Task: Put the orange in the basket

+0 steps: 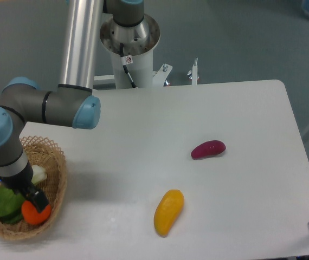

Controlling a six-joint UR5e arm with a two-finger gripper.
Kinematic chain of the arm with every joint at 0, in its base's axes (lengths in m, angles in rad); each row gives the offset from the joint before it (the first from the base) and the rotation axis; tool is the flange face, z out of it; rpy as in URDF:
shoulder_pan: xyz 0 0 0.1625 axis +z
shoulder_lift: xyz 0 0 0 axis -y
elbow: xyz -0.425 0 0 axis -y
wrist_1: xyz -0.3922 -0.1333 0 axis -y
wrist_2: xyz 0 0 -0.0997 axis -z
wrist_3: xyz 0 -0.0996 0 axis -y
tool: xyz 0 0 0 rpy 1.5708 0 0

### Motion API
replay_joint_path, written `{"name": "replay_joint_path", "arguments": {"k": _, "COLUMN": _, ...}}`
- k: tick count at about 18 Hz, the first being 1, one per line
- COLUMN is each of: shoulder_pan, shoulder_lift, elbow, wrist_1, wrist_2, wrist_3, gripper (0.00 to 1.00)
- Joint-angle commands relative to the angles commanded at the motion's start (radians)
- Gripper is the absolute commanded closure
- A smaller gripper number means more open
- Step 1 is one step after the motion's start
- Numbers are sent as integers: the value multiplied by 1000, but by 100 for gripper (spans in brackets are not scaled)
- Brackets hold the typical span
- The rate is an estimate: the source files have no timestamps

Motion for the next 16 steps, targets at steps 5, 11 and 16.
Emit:
{"name": "replay_joint_path", "arguments": {"k": 5, "shoulder_pan": 159, "shoulder_lift": 55, "elbow": -61, "wrist_1": -2, "wrist_2": 0, "wrist_3": 9, "gripper": 0}}
{"name": "replay_joint_path", "arguments": {"k": 11, "shoulder_pan": 342, "shoulder_lift": 92, "elbow": -98, "wrist_1": -3, "wrist_2": 0, "wrist_3": 144, "gripper": 0}}
{"name": "replay_joint_path", "arguments": {"k": 16, "shoulder_pan": 505, "shoulder_lift": 121, "elbow": -108, "wrist_1": -6, "wrist_2": -3, "wrist_3": 346, "gripper": 0}}
